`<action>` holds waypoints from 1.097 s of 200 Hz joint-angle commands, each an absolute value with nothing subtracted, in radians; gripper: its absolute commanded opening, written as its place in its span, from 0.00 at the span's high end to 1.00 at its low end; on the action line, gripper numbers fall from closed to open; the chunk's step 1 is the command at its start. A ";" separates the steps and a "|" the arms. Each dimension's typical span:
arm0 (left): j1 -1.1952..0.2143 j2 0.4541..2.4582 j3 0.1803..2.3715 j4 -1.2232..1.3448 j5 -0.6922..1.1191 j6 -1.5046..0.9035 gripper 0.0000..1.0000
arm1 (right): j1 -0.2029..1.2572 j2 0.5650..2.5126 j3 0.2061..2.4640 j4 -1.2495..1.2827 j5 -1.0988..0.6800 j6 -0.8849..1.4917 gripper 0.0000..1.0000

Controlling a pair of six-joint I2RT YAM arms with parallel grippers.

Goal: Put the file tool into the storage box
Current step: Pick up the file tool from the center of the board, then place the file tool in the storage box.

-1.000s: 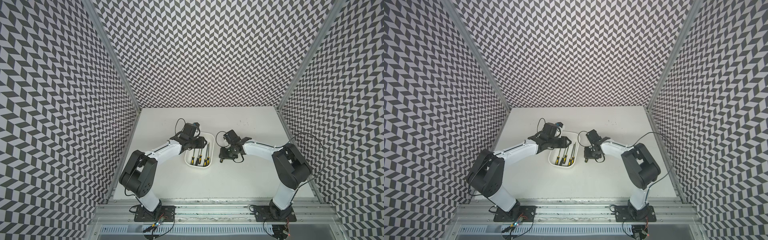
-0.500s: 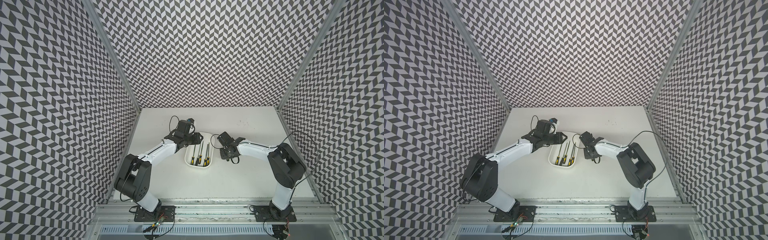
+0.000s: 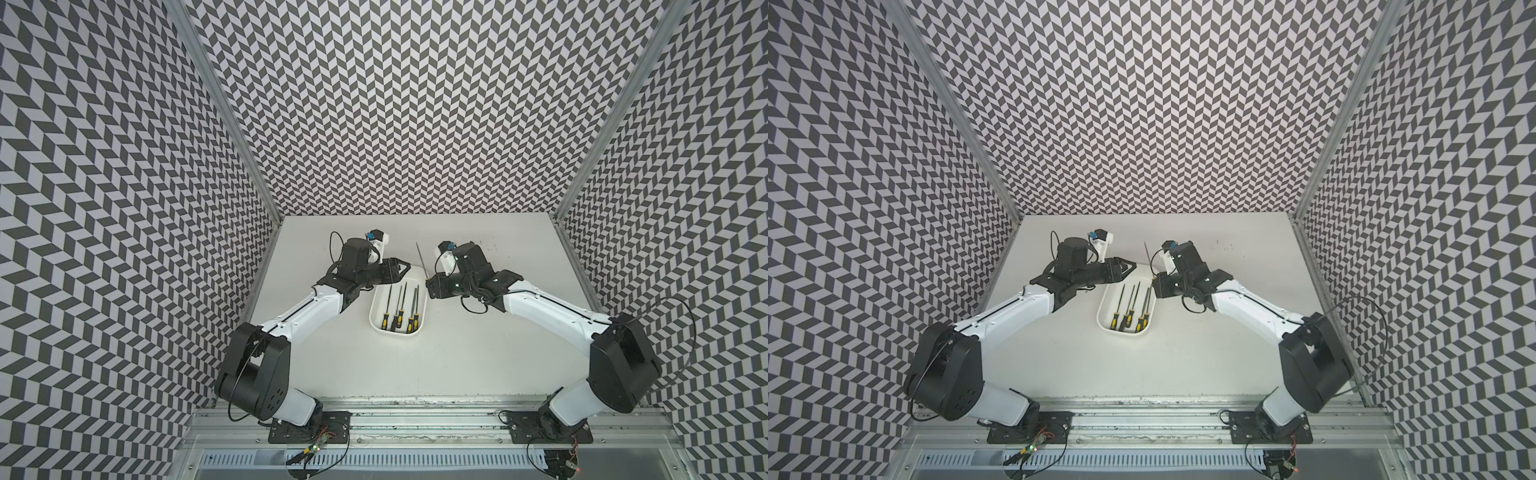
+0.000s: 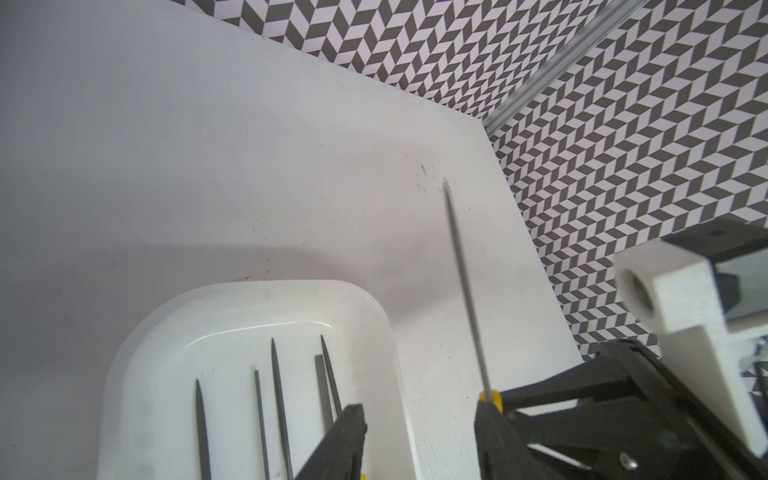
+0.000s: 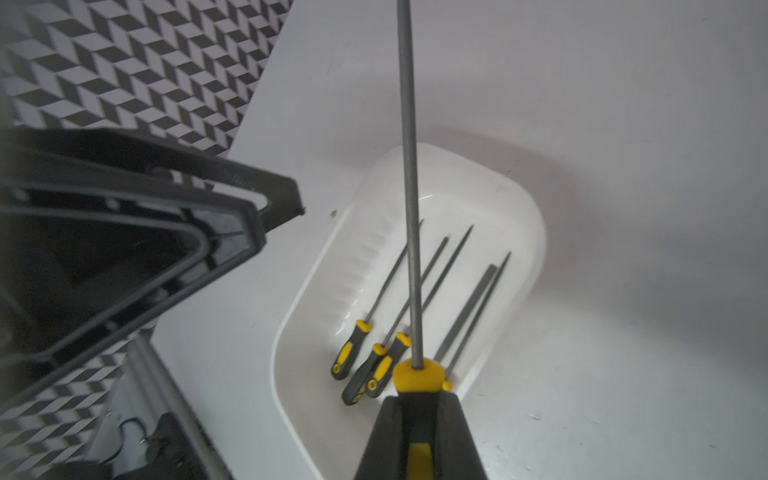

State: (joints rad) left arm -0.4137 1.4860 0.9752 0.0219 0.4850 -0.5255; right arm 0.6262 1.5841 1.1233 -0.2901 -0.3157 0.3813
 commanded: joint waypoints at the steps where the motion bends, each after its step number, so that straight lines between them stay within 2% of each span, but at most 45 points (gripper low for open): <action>1: -0.412 1.461 0.972 0.089 0.533 -0.538 0.51 | 0.639 1.625 1.127 -0.202 -0.507 0.371 0.95; 91: -0.424 1.501 0.964 0.050 0.491 -0.520 0.51 | 0.652 1.609 1.177 -0.187 -0.515 0.369 0.95; 102: -0.426 1.504 0.961 0.059 0.495 -0.520 0.54 | 0.652 1.608 1.178 -0.182 -0.520 0.372 0.95; 128: -0.435 1.533 0.971 0.083 0.530 -0.532 0.71 | 0.653 1.607 1.184 -0.178 -0.521 0.379 0.95; 150: -0.449 1.551 0.980 0.091 0.529 -0.537 0.73 | 0.652 1.599 1.188 -0.169 -0.520 0.384 0.95; 199: -0.475 1.574 0.985 0.080 0.517 -0.528 0.70 | 0.652 1.591 1.204 -0.161 -0.520 0.391 0.96; 219: -0.483 1.587 0.989 0.081 0.523 -0.522 0.82 | 0.652 1.587 1.212 -0.159 -0.520 0.396 0.96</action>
